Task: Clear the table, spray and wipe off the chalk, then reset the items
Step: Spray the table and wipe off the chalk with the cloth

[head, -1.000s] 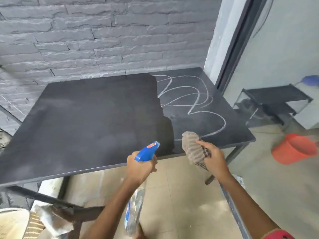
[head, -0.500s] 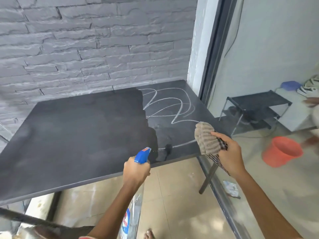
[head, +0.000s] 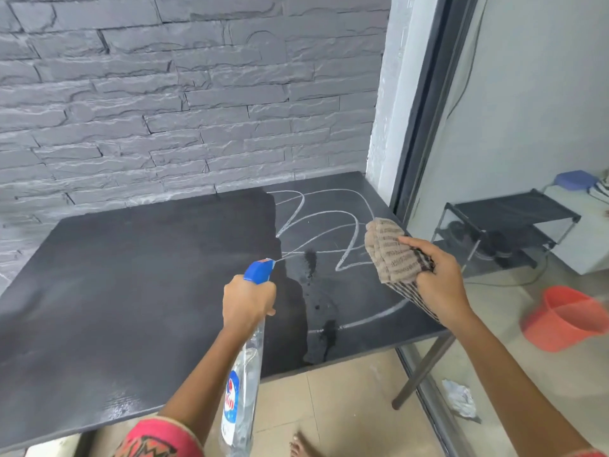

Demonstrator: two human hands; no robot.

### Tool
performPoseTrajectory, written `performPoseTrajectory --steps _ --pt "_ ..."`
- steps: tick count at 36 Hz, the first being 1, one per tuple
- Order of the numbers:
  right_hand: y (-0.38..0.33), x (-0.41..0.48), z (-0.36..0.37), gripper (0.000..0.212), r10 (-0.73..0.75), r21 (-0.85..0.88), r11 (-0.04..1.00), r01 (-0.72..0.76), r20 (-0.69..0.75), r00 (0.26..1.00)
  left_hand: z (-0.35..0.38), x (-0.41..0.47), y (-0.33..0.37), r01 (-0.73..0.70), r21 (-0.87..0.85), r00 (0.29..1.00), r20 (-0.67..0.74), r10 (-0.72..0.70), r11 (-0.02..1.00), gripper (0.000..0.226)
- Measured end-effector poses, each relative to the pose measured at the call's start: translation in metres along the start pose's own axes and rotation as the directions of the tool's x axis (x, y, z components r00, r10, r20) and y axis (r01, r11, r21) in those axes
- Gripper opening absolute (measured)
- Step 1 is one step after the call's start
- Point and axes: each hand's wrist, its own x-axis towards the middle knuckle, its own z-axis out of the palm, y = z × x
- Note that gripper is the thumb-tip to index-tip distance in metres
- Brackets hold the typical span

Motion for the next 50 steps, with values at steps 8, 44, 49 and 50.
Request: performPoseTrajectory --steps 8,44,49,50 --pt "-0.003 0.08 0.04 0.071 -0.001 -0.016 1.0 0.002 0.023 1.0 0.006 0.077 0.027 0.019 -0.082 1.0 0.017 -0.018 0.996 0.029" --pt "0.106 0.249 0.246 0.06 0.103 -0.262 0.965 0.012 0.424 0.9 0.015 0.3 0.134 -0.297 -0.331 0.941 -0.263 0.215 0.896 0.033" --pt "0.144 0.251 0.293 0.066 0.11 -0.374 0.891 0.256 0.727 0.677 0.018 0.327 0.133 -0.378 -0.268 0.901 -0.327 0.285 0.886 0.017" --pt "0.152 0.253 0.298 0.068 0.081 -0.383 0.864 0.328 0.748 0.659 0.019 0.333 0.132 -0.387 -0.264 0.897 -0.329 0.294 0.884 0.013"
